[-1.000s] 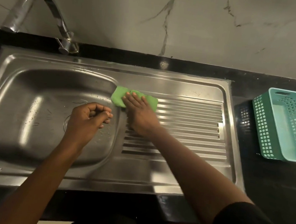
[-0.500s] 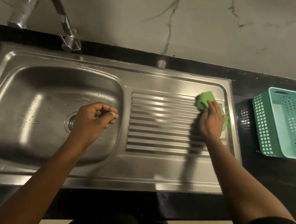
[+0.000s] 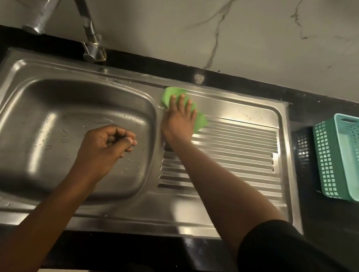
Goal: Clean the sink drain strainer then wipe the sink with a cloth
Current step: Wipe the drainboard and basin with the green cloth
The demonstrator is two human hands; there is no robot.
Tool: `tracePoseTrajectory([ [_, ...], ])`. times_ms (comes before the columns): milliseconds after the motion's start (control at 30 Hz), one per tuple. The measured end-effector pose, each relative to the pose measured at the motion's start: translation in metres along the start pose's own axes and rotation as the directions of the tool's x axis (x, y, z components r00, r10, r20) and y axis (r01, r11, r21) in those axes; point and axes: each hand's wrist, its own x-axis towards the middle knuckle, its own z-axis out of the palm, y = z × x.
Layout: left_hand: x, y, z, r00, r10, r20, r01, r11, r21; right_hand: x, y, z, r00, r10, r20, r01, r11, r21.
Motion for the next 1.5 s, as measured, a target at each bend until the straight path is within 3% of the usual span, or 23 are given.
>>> tracePoseTrajectory([
  [100,0.001,0.004,0.003,1.000,0.004,-0.009,-0.005,1.000,-0.010,0.000,0.004,0.001,0.977,-0.190,0.101,0.192,0.981,-0.004],
  [133,0.001,0.005,0.004,1.000,0.006,-0.006,-0.006,1.000,-0.005,-0.002,0.019,-0.003,0.937,-0.323,0.135,0.329,0.944,-0.025],
  [200,0.002,0.004,0.009,1.000,0.000,0.001,0.000,1.000,0.014,-0.005,0.061,-0.017,0.791,-0.568,0.227,0.590,0.807,-0.035],
  [233,0.002,0.003,0.012,1.000,-0.007,0.005,0.007,1.000,0.024,-0.005,0.084,-0.027,0.742,-0.617,0.262,0.645,0.764,-0.030],
  [267,0.003,0.002,0.015,1.000,-0.013,0.012,0.012,0.999,0.034,-0.004,0.107,-0.036,0.740,-0.614,0.274,0.646,0.763,-0.034],
  [333,0.004,-0.001,0.018,0.999,-0.020,0.028,0.019,0.999,0.044,-0.006,0.156,-0.055,0.834,-0.504,0.227,0.531,0.844,-0.074],
  [400,0.004,-0.004,0.021,0.999,-0.034,0.033,0.032,0.999,0.040,-0.014,0.213,-0.079,0.941,-0.318,0.115,0.328,0.941,-0.084],
  [467,0.004,-0.008,0.025,0.998,-0.052,0.032,0.051,0.998,0.034,-0.018,0.259,-0.100,0.996,-0.091,0.007,0.091,0.994,-0.052],
  [533,0.005,-0.011,0.026,0.997,-0.063,0.038,0.061,0.997,0.045,-0.010,0.268,-0.108,0.990,0.132,-0.042,-0.133,0.991,-0.020],
  [633,0.004,-0.016,0.023,0.996,-0.070,0.056,0.067,0.996,0.056,0.011,0.226,-0.090,0.886,0.443,-0.138,-0.436,0.897,0.077],
  [700,0.003,-0.018,0.019,0.995,-0.076,0.060,0.071,0.995,0.076,0.020,0.179,-0.071,0.875,0.452,-0.173,-0.444,0.892,0.084],
  [800,0.003,-0.019,0.014,0.995,-0.078,0.057,0.073,0.994,0.076,0.021,0.102,-0.040,0.946,0.295,-0.137,-0.294,0.955,0.023],
  [933,-0.002,-0.015,0.008,0.997,-0.055,0.055,0.051,0.997,0.064,0.007,0.016,-0.009,0.998,-0.062,0.011,0.062,0.998,0.010],
  [1033,-0.004,-0.012,0.008,0.998,-0.037,0.056,0.034,0.998,0.053,0.000,0.017,-0.009,0.958,-0.259,0.122,0.261,0.965,-0.003],
  [1133,-0.005,-0.008,0.015,0.997,-0.051,0.059,0.049,0.998,0.033,-0.012,0.051,-0.020,0.825,-0.521,0.219,0.545,0.836,-0.064],
  [1200,-0.005,-0.007,0.018,0.997,-0.048,0.061,0.046,0.998,0.030,-0.021,0.084,-0.028,0.766,-0.583,0.269,0.619,0.782,-0.067],
  [1333,-0.006,-0.009,0.016,0.997,-0.041,0.070,0.040,0.999,0.013,-0.040,0.161,-0.055,0.875,-0.439,0.204,0.460,0.885,-0.068],
  [1433,-0.008,-0.014,0.011,0.996,-0.035,0.081,0.033,0.999,0.019,-0.056,0.223,-0.080,0.988,-0.145,0.053,0.146,0.989,-0.015],
  [1500,-0.009,-0.019,0.009,0.996,-0.034,0.085,0.033,0.999,0.014,-0.063,0.253,-0.092,0.996,0.079,-0.028,-0.078,0.997,0.022],
])
